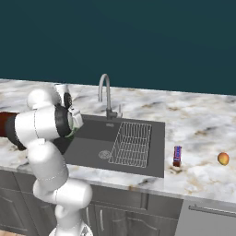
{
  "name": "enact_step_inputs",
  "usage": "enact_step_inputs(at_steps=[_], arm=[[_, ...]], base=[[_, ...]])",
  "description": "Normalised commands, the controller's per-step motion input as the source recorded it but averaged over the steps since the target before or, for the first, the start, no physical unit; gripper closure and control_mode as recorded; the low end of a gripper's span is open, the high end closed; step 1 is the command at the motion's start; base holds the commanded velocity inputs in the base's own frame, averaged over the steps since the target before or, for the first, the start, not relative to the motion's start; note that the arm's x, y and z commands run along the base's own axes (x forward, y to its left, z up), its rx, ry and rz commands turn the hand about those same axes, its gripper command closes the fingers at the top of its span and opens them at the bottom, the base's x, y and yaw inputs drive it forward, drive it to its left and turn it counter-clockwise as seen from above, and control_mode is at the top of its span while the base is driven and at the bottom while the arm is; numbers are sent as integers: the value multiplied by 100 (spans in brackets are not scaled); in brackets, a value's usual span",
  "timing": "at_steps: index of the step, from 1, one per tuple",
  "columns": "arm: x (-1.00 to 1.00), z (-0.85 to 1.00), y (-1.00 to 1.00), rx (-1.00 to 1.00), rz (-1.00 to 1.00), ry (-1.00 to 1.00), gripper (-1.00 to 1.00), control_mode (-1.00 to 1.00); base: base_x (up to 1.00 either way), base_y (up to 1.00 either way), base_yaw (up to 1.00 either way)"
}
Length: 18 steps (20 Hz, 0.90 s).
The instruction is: Pick up all produce items and place them in the sink. Turn on the sink faucet to wash them. Then turn the sink off and put them in the tray.
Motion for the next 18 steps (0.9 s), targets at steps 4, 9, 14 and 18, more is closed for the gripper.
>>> enact_step_inputs(at_steps=[4,9,14,18], arm=[[32,-49,1,-6,0,0,100,-100],[27,-46,0,-3,0,0,100,-100],[19,-43,0,0,0,0,100,-100],[10,-42,0,0,0,0,100,-100]], base=[[0,0,0],[0,0,0],[0,0,0],[0,0,0]])
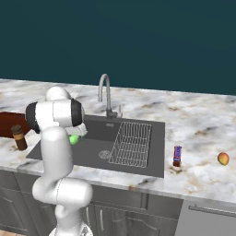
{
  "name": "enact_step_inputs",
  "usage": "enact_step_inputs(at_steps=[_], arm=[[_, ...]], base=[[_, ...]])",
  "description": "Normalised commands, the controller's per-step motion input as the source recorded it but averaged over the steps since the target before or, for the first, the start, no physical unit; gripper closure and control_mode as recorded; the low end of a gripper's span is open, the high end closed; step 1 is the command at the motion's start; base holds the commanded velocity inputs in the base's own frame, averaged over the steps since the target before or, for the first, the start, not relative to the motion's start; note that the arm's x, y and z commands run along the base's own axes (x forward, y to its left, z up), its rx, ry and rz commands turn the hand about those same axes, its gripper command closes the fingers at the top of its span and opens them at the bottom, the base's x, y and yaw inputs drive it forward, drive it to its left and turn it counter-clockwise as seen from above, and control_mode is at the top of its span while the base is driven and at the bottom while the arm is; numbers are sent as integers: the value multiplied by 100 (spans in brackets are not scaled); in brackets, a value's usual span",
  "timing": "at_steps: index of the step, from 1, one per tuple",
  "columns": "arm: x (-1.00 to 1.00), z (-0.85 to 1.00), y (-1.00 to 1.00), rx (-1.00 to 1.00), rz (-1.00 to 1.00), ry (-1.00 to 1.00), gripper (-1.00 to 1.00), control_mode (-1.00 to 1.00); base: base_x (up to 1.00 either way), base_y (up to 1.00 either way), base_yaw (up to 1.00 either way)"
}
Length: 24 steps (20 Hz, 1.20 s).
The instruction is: Pick up all produce items and place them in the sink. Turn on the sink faucet to wash them. Then turn the sink off and put them in the tray.
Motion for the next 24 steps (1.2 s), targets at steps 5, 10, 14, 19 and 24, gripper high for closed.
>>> enact_step_inputs(at_steps=[5,10,14,19,24], arm=[[6,-34,0,0,-1,0,100,-100],[9,-29,0,0,-1,-3,100,-100],[11,-27,0,0,-1,-6,100,-100],[13,-30,0,0,-1,-6,100,-100],[15,-31,0,0,0,-4,100,-100]], base=[[0,0,0],[0,0,0],[0,0,0],[0,0,0],[0,0,0]])
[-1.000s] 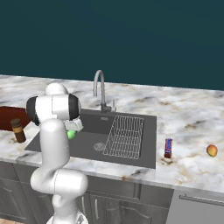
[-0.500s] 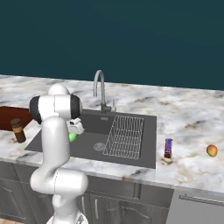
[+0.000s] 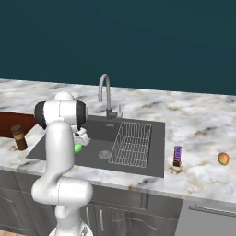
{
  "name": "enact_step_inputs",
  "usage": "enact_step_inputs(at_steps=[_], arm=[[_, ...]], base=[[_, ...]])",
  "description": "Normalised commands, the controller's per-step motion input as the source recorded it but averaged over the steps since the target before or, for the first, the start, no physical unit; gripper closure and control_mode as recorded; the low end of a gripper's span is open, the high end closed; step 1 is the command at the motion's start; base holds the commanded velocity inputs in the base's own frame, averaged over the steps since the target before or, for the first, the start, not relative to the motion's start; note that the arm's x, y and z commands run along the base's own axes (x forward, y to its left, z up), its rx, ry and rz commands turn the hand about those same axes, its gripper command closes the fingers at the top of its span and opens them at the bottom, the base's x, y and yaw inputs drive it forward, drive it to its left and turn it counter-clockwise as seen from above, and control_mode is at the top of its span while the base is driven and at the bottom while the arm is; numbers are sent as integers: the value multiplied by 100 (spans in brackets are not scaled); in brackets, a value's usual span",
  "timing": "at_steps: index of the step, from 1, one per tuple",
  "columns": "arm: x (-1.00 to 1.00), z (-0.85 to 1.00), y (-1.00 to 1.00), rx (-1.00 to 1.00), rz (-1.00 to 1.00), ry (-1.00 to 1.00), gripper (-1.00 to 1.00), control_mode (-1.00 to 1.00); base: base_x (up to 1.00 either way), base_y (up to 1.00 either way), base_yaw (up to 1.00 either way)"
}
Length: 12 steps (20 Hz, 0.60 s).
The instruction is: Pick up all produce items and place them in the sink. Turn on the sink faucet to wash them. Then turn the sink off and put them in the tray.
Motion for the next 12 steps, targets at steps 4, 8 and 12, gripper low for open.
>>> enact_step_inputs(at_steps=[4,8,12], arm=[[23,-31,0,0,0,-1,100,-100],[31,-31,0,0,0,0,100,-100],[33,-31,0,0,0,0,100,-100]], base=[[0,0,0],[0,0,0],[0,0,0]])
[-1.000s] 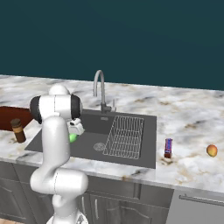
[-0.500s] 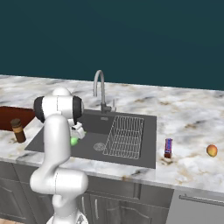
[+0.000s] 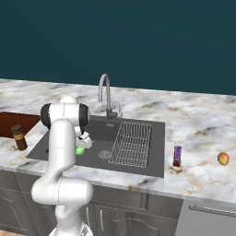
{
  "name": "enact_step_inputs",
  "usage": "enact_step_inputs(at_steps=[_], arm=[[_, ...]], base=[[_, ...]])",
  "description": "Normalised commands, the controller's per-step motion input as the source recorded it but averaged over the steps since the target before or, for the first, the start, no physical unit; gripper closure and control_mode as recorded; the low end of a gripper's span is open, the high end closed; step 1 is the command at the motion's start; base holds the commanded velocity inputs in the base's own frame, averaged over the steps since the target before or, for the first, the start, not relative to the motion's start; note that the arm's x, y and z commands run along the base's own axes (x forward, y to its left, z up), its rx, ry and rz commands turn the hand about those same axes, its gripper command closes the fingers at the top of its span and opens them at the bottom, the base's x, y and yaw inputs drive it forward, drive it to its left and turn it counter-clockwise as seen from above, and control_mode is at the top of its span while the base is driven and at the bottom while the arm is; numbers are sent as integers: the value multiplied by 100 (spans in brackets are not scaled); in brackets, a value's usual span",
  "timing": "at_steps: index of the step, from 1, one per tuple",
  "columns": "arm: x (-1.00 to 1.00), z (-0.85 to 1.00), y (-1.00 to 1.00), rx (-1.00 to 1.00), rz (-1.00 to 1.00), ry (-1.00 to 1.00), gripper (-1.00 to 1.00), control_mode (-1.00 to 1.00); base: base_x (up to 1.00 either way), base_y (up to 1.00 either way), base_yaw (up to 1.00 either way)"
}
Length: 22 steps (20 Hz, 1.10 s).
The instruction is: Pick up all produce items and place them in the sink. Turn on the sink faucet to wash them. Then turn the sink off and put them in the tray.
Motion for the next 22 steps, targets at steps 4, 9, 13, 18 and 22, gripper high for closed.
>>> enact_step_inputs(at_steps=[4,9,13,18,22], arm=[[31,-33,0,0,0,0,100,-100],[30,-38,0,0,0,0,100,-100],[16,-36,0,0,0,0,100,-100],[2,-25,0,0,0,-1,-100,-100],[0,11,0,0,0,-5,-100,-100]], base=[[0,0,0],[0,0,0],[0,0,0],[0,0,0],[0,0,0]])
